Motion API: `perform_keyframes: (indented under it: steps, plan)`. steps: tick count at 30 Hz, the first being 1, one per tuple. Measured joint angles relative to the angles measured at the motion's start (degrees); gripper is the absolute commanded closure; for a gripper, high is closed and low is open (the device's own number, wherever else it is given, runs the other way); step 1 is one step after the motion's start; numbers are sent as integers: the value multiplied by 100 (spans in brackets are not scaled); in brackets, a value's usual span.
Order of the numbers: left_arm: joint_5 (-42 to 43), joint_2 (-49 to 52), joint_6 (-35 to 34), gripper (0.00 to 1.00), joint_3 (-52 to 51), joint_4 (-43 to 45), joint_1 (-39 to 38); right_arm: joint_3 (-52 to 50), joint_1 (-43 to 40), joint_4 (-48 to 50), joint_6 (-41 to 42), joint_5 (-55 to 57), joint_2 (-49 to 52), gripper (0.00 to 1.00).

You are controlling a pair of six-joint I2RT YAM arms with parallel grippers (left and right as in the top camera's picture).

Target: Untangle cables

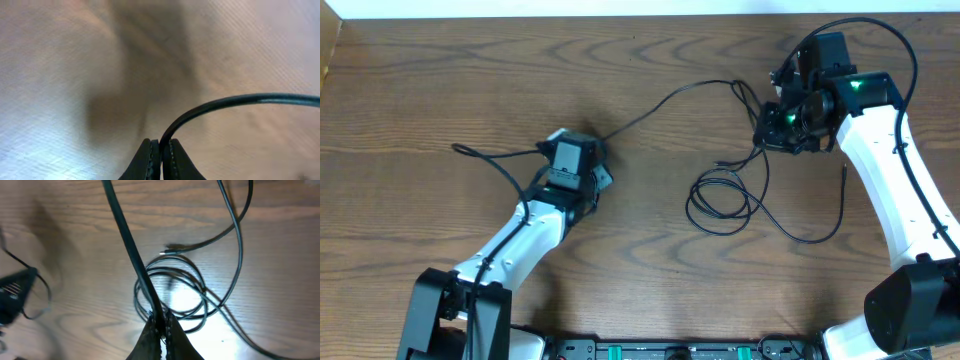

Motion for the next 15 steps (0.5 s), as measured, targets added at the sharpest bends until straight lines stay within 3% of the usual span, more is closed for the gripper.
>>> perform_keyframes:
  steps: [4,9,13,15]
  plan:
    - [1008,0,-87,92,-9,684,127,-2,24,79,-155,17,0,99]
    - [3309,0,31,92,-15,2238,120,-138,208,833,-72,-181,0,99]
    - [5217,0,26,92,-2,3683,111,-402,459,1574,164,-256,-9,93]
    - [5974,0,-42,92,0,4218,111,-503,579,1867,229,-234,-9,83]
